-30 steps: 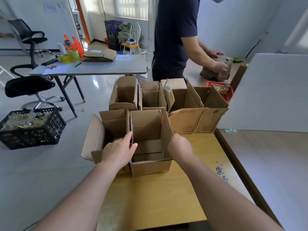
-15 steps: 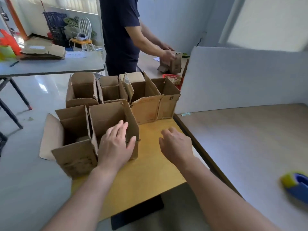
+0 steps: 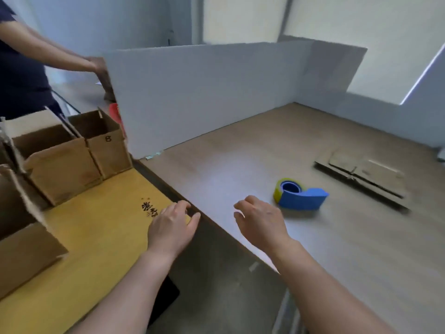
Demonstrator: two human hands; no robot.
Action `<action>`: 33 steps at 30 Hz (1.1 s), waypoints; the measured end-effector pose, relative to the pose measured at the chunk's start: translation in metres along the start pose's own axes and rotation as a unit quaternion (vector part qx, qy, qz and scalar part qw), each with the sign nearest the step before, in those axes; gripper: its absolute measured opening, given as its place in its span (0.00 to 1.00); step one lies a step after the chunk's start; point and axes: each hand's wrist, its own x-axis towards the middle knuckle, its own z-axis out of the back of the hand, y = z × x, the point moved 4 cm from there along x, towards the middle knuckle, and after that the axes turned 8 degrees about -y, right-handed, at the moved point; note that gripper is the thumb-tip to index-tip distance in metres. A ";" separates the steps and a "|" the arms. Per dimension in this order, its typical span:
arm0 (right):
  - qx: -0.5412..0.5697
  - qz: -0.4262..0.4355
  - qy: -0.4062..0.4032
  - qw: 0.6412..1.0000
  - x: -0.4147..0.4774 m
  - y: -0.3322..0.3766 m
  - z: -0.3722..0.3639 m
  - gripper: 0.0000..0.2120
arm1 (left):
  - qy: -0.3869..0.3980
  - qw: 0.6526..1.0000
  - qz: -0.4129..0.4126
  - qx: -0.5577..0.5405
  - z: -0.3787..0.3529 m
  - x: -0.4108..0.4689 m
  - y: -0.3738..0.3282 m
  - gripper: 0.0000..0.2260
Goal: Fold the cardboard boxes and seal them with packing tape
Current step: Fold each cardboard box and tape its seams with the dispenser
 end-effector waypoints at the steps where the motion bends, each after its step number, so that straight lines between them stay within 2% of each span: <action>1: -0.013 -0.016 -0.009 1.000 -0.007 -0.026 0.007 0.15 | 0.007 1.000 -0.021 -0.006 -0.011 0.005 -0.026 0.17; 7: -0.055 -0.111 -0.049 0.991 -0.051 -0.166 0.043 0.13 | 0.024 0.989 -0.138 -0.039 -0.073 0.027 -0.172 0.18; 14: -0.095 -0.220 -0.052 0.970 -0.103 -0.294 0.064 0.14 | 0.070 0.976 -0.200 -0.061 -0.136 0.028 -0.306 0.16; 24: -0.101 -0.325 -0.050 0.939 -0.124 -0.408 0.070 0.14 | 0.116 0.956 -0.266 -0.053 -0.199 0.069 -0.399 0.24; 33: -0.076 -0.404 0.016 0.912 -0.082 -0.514 0.025 0.17 | 0.181 0.947 -0.264 -0.030 -0.295 0.150 -0.458 0.34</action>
